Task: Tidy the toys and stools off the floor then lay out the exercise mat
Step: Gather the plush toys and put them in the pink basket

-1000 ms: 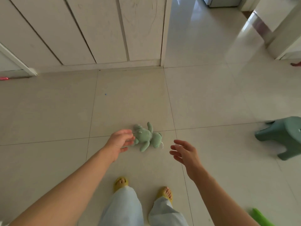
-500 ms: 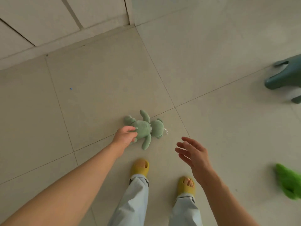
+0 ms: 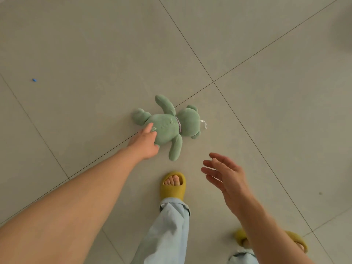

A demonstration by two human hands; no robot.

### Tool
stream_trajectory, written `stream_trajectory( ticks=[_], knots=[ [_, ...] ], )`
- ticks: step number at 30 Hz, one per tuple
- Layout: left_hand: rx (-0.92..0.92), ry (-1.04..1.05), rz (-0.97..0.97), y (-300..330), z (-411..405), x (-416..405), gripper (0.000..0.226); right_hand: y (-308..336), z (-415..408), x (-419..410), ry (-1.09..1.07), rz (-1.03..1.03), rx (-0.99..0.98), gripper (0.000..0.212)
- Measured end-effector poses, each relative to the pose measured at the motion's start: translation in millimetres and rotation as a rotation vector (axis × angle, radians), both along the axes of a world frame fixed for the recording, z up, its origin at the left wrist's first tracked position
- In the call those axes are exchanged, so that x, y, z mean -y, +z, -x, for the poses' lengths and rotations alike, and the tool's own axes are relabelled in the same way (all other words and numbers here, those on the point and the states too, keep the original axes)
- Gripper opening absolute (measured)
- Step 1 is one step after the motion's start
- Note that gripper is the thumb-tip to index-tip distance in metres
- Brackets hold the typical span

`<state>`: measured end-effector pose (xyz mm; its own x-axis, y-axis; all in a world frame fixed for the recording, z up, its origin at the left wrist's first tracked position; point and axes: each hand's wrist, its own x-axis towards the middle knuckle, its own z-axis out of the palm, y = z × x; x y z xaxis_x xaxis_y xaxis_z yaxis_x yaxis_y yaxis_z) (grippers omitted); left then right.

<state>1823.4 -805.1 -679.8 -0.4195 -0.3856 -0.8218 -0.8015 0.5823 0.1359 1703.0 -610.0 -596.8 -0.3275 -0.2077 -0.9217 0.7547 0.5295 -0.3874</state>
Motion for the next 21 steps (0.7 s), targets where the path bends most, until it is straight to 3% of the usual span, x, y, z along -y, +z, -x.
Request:
stream_trajectory(
  ticks=[5,9,14,19,21],
  knots=[
    [0.167,-0.069,-0.003,-33,10,4,0.063,-30,3,-14,-0.016,-0.038,0.010,0.017],
    [0.120,-0.119,0.067,-34,14,3,0.065,-33,10,-17,-0.033,-0.038,0.013,0.016],
    [-0.186,-0.060,0.058,0,21,-5,0.050,-17,21,-12,-0.034,-0.004,0.001,0.017],
    [-0.516,0.186,-0.112,85,32,-29,0.075,19,37,-17,0.044,-0.026,-0.099,0.029],
    [-0.581,0.301,-0.175,122,40,-36,0.069,37,45,-24,0.083,-0.040,-0.102,0.039]
  ],
)
